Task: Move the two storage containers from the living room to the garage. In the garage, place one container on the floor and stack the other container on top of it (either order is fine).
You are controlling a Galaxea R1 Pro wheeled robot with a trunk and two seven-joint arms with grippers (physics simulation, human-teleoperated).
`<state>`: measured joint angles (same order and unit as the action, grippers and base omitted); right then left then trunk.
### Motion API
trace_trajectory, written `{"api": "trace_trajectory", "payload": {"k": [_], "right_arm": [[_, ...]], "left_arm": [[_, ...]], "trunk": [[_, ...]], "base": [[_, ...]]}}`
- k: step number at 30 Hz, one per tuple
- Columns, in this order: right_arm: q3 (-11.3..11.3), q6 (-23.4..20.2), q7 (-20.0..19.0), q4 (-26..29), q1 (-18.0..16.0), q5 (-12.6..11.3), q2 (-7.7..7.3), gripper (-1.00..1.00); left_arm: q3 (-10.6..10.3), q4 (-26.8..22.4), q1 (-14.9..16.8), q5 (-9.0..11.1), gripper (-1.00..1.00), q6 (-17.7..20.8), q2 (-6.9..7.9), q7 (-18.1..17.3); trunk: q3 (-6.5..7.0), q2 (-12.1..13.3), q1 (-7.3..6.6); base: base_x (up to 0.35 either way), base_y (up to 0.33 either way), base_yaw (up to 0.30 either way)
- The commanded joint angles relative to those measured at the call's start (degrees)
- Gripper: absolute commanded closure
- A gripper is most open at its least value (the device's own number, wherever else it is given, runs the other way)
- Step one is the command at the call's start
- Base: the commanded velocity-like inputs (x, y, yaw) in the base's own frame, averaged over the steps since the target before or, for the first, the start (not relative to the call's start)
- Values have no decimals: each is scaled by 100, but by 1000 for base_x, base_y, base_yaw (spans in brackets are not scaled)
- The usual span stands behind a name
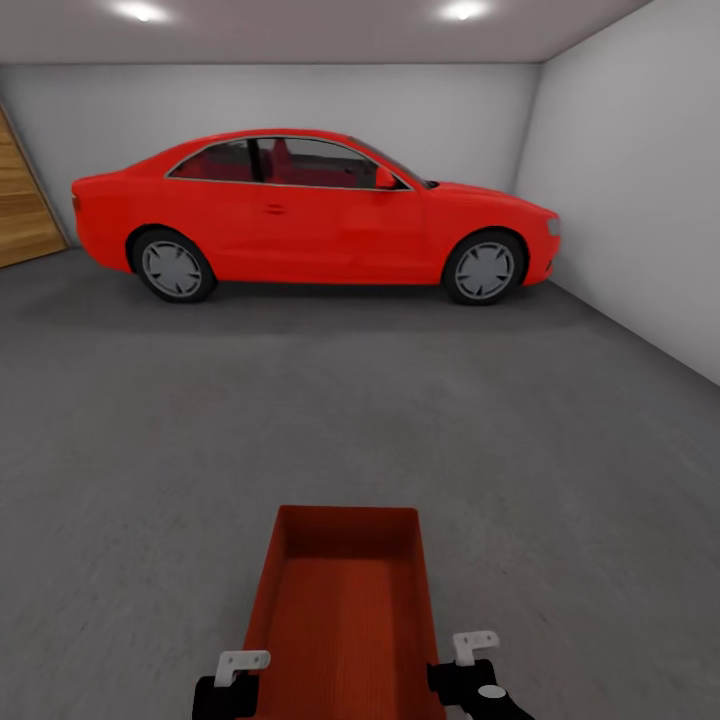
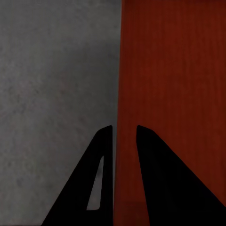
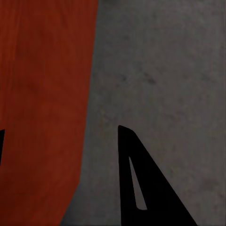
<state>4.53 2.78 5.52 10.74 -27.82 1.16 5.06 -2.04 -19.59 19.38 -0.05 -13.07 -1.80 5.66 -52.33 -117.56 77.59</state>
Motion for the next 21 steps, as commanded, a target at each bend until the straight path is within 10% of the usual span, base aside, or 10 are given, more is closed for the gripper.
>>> {"api": "trace_trajectory", "payload": {"k": [1, 21], "right_arm": [[22, 12, 62, -6, -4, 25, -4, 100], [22, 12, 63, -10, -4, 25, -5, 100]], "left_arm": [[28, -1, 4, -4, 100, -20, 5, 87], [28, -1, 4, -3, 100, -20, 5, 85]], "trunk": [[-4, -2, 3], [-4, -2, 3]], "base": [[343, 0, 0], [306, 0, -140]]}}
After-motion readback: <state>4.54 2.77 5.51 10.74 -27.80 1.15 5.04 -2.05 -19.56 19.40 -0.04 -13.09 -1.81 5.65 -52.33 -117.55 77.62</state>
